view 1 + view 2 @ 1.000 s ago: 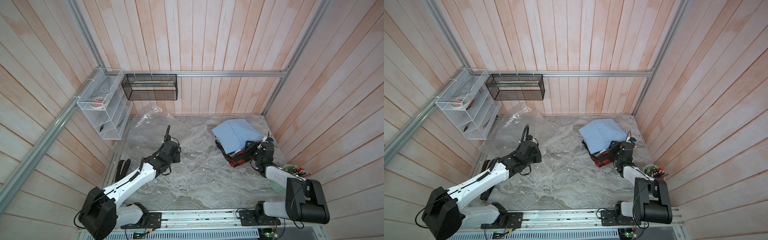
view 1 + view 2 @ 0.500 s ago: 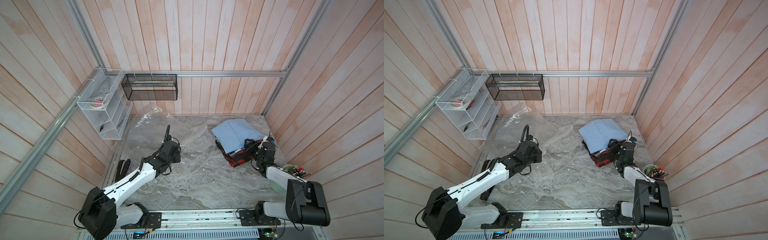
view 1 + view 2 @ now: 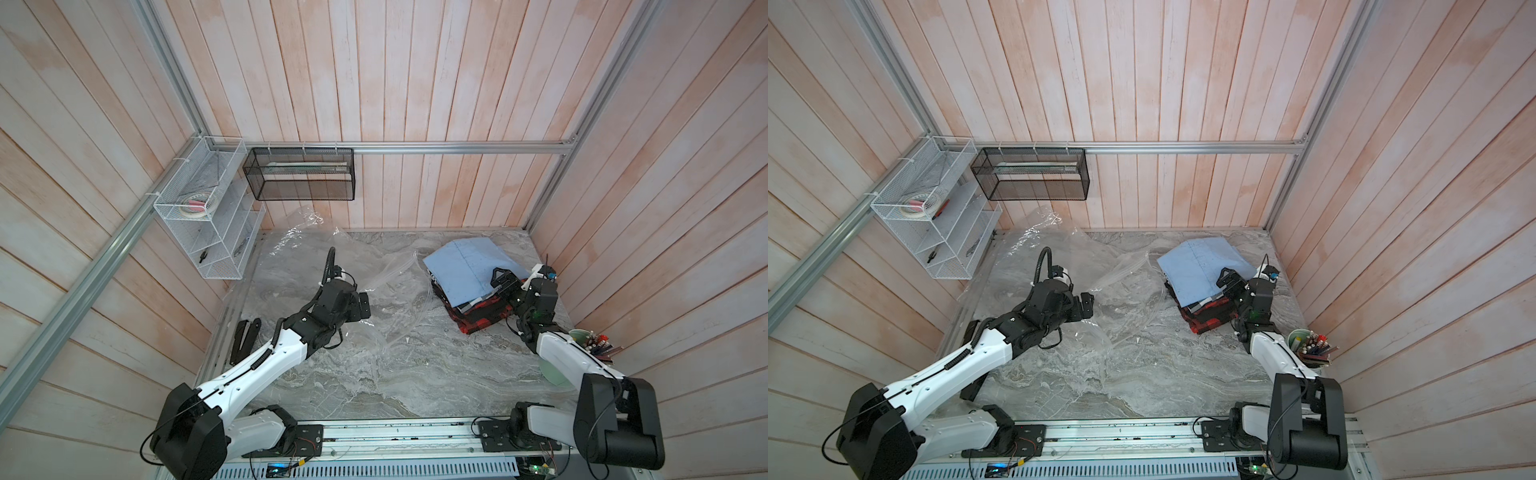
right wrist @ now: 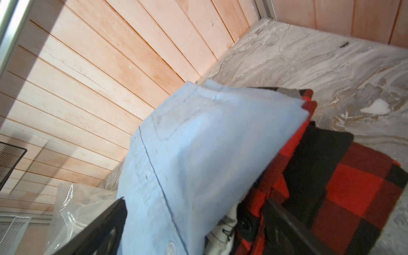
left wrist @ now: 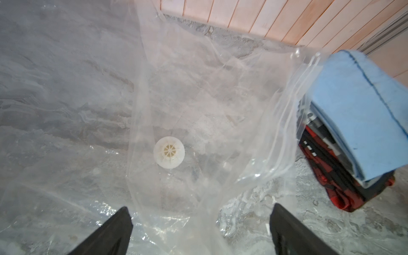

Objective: Take the shirt out of the vacuum bag
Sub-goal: Place the shirt at the center of the board, then reset both arms

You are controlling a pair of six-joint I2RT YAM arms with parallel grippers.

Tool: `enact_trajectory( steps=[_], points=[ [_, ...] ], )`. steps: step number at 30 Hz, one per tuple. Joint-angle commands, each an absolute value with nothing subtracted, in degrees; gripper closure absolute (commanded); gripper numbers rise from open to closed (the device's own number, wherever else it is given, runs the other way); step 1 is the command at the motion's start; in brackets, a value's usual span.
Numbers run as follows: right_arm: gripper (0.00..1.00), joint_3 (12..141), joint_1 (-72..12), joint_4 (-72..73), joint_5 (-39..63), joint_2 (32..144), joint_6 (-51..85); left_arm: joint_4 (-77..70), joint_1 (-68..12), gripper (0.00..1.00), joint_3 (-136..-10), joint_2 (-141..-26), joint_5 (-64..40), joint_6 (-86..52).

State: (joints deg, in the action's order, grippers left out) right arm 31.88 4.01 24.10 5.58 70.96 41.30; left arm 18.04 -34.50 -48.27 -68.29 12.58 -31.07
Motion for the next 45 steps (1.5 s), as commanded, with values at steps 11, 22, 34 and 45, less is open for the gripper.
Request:
enact_trajectory(
  steps=[11,22,34,45],
  points=[
    [0.02,38.6,0.4,17.6,-5.5,64.6,33.5,4.1,-34.2,0.00,-43.4,-57.3,11.1,-28.4],
    [0.02,38.3,-8.2,22.4,-19.7,59.9,22.1,21.3,-25.1,0.00,-55.3,-63.5,17.1,-32.2],
    [0.02,35.9,-16.4,27.2,-25.0,56.6,6.9,15.8,-20.5,0.00,-50.8,-59.2,25.8,-29.1],
    [0.02,29.5,-16.7,25.2,-29.6,51.2,7.4,-9.8,-18.3,0.00,-33.0,-51.1,27.5,-14.3]
  ],
)
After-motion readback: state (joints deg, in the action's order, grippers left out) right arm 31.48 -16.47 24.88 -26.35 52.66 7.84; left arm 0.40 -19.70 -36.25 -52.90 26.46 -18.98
